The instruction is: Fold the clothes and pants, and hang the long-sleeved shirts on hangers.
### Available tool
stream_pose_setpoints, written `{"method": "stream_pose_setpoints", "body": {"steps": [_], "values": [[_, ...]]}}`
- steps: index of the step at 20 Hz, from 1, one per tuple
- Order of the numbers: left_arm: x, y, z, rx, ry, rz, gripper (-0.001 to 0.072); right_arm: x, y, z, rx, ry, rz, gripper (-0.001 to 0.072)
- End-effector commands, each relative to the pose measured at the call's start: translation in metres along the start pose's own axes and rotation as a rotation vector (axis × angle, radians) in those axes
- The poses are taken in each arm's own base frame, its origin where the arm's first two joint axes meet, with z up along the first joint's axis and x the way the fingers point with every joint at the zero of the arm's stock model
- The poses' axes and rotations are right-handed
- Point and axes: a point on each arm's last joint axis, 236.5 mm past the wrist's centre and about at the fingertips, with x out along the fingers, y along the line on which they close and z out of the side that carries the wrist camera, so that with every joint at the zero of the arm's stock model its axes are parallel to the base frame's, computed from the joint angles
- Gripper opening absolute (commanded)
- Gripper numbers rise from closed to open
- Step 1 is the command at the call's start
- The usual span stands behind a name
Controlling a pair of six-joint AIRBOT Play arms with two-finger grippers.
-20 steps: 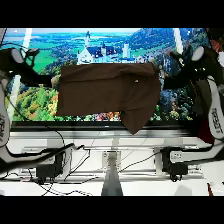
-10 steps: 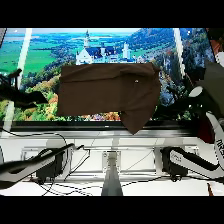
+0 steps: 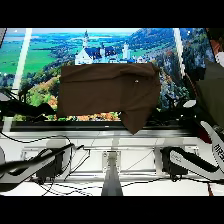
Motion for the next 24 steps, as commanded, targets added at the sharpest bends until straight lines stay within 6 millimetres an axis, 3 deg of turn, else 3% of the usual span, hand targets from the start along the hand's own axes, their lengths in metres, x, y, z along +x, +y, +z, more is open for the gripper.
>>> {"method": "stream_pose_setpoints", "body": {"steps": [1,5,6,7,10,14,15,16,17,21,23,24], "values": [[0.004,0.001,0.003,-0.010,-0.023,-0.006,0.0615,0.008,0.000,0.013,-0.034,-0.061,-0.035,0.0197],[0.014,0.004,-0.003,-0.024,-0.009,-0.005,0.0616,0.016,0.007,0.010,-0.101,-0.056,-0.059,0.0171],[0.018,0.006,-0.006,-0.030,-0.004,-0.005,0.0615,0.017,0.008,0.010,-0.122,-0.056,-0.061,0.0053],[0.022,0.008,-0.007,-0.037,-0.008,-0.001,0.0615,0.017,0.007,0.011,-0.125,-0.057,-0.062,0.0012],[0.032,0.013,-0.005,-0.052,-0.039,0.009,0.0615,0.017,0.007,0.011,-0.125,-0.058,-0.063,0.0012],[0.036,0.008,0.015,-0.083,-0.134,-0.024,0.0614,0.017,0.006,0.015,-0.126,-0.074,-0.068,0.0012],[0.037,0.001,0.019,-0.077,-0.145,-0.051,0.0588,0.017,0.006,0.017,-0.126,-0.084,-0.071,0.0012],[0.039,-0.005,0.020,-0.069,-0.146,-0.075,0.0473,0.016,0.005,0.019,-0.126,-0.093,-0.074,0.0012],[0.042,-0.008,0.021,-0.056,-0.141,-0.084,0.0417,0.016,0.005,0.021,-0.127,-0.102,-0.077,0.0012],[0.059,-0.013,0.015,-0.017,-0.084,-0.083,0.0373,0.015,0.005,0.025,-0.130,-0.114,-0.080,0.0012],[0.063,-0.013,0.016,0.035,-0.080,-0.078,0.0071,0.011,0.007,0.027,-0.148,-0.128,-0.083,0.0012],[0.062,-0.014,0.019,0.047,-0.090,-0.079,0.0017,0.006,0.011,0.031,-0.180,-0.143,-0.082,0.0012]]}}
